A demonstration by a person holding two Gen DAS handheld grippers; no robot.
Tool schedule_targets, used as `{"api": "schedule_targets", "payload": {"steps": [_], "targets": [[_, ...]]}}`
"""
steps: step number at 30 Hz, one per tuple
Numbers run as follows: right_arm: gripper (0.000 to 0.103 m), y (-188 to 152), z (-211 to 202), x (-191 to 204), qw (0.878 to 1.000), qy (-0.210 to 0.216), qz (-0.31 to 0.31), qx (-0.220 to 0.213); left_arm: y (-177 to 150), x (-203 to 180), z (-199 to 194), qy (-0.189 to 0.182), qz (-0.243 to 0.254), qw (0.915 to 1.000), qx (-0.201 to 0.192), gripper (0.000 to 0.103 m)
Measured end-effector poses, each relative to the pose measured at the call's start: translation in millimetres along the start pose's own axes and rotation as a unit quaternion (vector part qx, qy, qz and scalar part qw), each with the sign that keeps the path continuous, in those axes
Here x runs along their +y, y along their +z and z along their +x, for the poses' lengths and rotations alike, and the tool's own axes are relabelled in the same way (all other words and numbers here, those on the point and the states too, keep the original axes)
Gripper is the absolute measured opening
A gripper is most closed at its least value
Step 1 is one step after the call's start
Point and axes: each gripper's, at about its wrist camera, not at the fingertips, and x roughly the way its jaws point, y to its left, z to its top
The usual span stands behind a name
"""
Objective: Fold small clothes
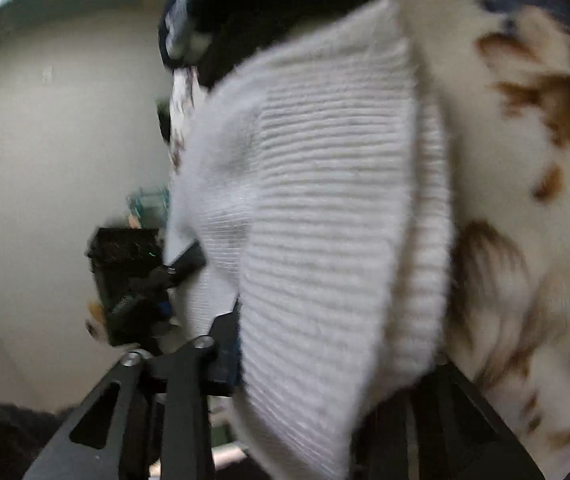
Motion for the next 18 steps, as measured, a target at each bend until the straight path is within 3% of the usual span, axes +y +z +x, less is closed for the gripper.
{"api": "schedule_targets", "payload": {"steps": [1, 3, 4, 5, 7, 10, 13, 18], "targets": [[0.031, -9.3, -7.0, -2.8, 1.0, 0.012, 0.014, -0.014, 7.5, -0.8, 3.2, -0.006, 0.012, 0.9999, 0.01, 0.036], [0.031, -21.4, -9.4, -5.3, 0.999, 0.017, 0.024, -0.015, 11.4, 11.8, 10.8, -0.014, 0.004, 0.9991, 0.04, 0.051], [0.039, -26.2, -7.6, -7.0, 1.0, 0.001, 0.023, -0.017, 9.5, 21.0, 15.3, -0.016, -0.007, 0.9984, 0.054, 0.059], [0.051, -28.7, -5.8, -11.7, 0.999, -0.031, 0.023, -0.025, 6.2, 30.1, 20.8, -0.028, -0.021, 0.9971, 0.068, 0.06], [0.076, -25.5, 2.9, -25.5, 0.998, -0.039, 0.047, -0.023, -2.1, 39.3, 20.9, -0.052, -0.043, 0.9961, 0.056, 0.06], [0.077, -21.9, 12.8, -31.9, 0.998, -0.007, 0.058, -0.029, -7.9, 34.3, 10.4, -0.06, -0.035, 0.9972, 0.028, 0.035], [0.043, -24.4, 16.8, -14.6, 0.998, -0.02, 0.036, -0.044, -3.5, 19.1, 0.5, -0.048, -0.006, 0.9988, 0.009, 0.029], [0.035, -38.5, -9.9, 14.7, 0.996, -0.033, 0.015, -0.085, 24.4, -21.3, -15.3, -0.056, 0.042, 0.9975, 0.009, 0.028]]}}
